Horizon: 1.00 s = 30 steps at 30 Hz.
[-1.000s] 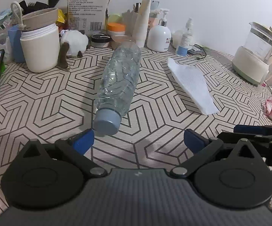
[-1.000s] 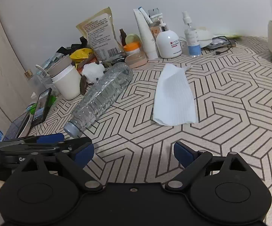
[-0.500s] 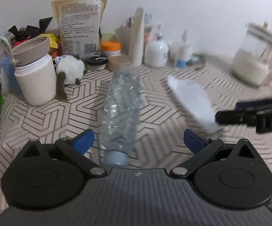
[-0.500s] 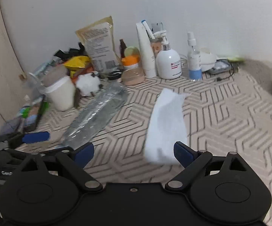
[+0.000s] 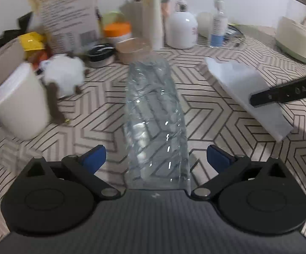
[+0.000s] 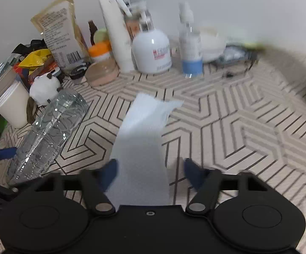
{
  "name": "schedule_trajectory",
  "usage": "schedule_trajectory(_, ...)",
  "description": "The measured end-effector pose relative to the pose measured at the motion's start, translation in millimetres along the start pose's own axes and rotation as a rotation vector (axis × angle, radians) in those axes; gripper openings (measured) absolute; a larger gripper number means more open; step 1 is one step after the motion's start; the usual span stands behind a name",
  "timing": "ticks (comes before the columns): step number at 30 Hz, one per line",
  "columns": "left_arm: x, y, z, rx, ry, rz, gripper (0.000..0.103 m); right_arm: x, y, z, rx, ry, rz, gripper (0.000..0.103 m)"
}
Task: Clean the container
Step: 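Grasp the clear bottle with the left tool while the right tool grasps the white wipe, then lift the bottle upright with the left tool while the right tool raises the wipe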
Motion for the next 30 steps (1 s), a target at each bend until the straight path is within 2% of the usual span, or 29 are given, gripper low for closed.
schedule_trajectory(1, -1.2, 2.8, 0.5, 0.000, 0.005, -0.007, 0.099, -3.9, 0.9, -3.5, 0.010, -0.023, 0.000, 0.055)
schedule_trajectory(2, -2.3, 5.7, 1.0, 0.001, 0.011, -0.014, 0.097, -7.5, 1.9, -6.5, 0.019, -0.045, -0.002, 0.042)
schedule_trajectory(3, -3.5, 8.5, 1.5, 0.001, 0.016, -0.022, 0.095, -9.2, 2.6, -6.6, 0.026, -0.060, -0.008, 0.035)
schedule_trajectory(4, -4.6, 11.3, 2.0, 0.002, 0.022, -0.029, 0.093, -9.9, 2.5, -6.4, 0.035, -0.064, -0.008, 0.022)
schedule_trajectory(5, -6.7, 11.3, 0.7, 0.009, 0.021, -0.033, 0.087, -10.5, 2.0, -6.0, 0.038, -0.070, 0.008, 0.015)
schedule_trajectory(9, -13.3, 10.5, -4.1, 0.040, 0.027, -0.059, 0.081, -15.8, -3.2, -1.5, 0.055, -0.065, 0.093, 0.014)
schedule_trajectory(13, -14.6, 9.9, -5.6, 0.064, 0.072, -0.083, 0.084, -25.1, -10.0, 4.3, 0.076, -0.058, 0.190, 0.014)
schedule_trajectory(15, -18.2, 11.9, -3.5, 0.048, 0.051, -0.097, 0.085, -29.6, -12.8, 7.1, 0.086, -0.054, 0.236, 0.014)
schedule_trajectory(17, -18.0, 12.3, -2.4, 0.041, 0.050, -0.101, 0.085, -32.7, -5.9, 8.8, 0.083, -0.055, 0.237, 0.014)
schedule_trajectory(21, -15.8, 10.9, -2.3, 0.058, 0.110, -0.125, 0.078, -35.2, 8.6, 10.4, 0.074, -0.042, 0.217, 0.018)
schedule_trajectory(24, -18.5, 11.7, 0.0, 0.039, 0.103, -0.153, 0.077, -25.7, 17.4, 11.1, 0.054, -0.002, 0.194, 0.040)
schedule_trajectory(26, -17.2, 11.7, 1.9, 0.042, 0.143, -0.156, 0.077, -19.6, 21.9, 12.4, 0.056, 0.032, 0.191, 0.063)
schedule_trajectory(28, -15.8, 12.6, 4.0, 0.049, 0.178, -0.157, 0.077, -11.0, 27.4, 16.5, 0.066, 0.083, 0.183, 0.068)
schedule_trajectory(30, -12.4, 11.4, 4.6, 0.058, 0.203, -0.146, 0.076, -3.3, 32.4, 21.7, 0.073, 0.116, 0.199, 0.068)
Point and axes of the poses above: each gripper's, at about its wrist camera, not at the fingertips, and y roughly the way its jaws point, x to its right, z to its top, the point moved 2 cm from there along y, roughly the way its jaws point
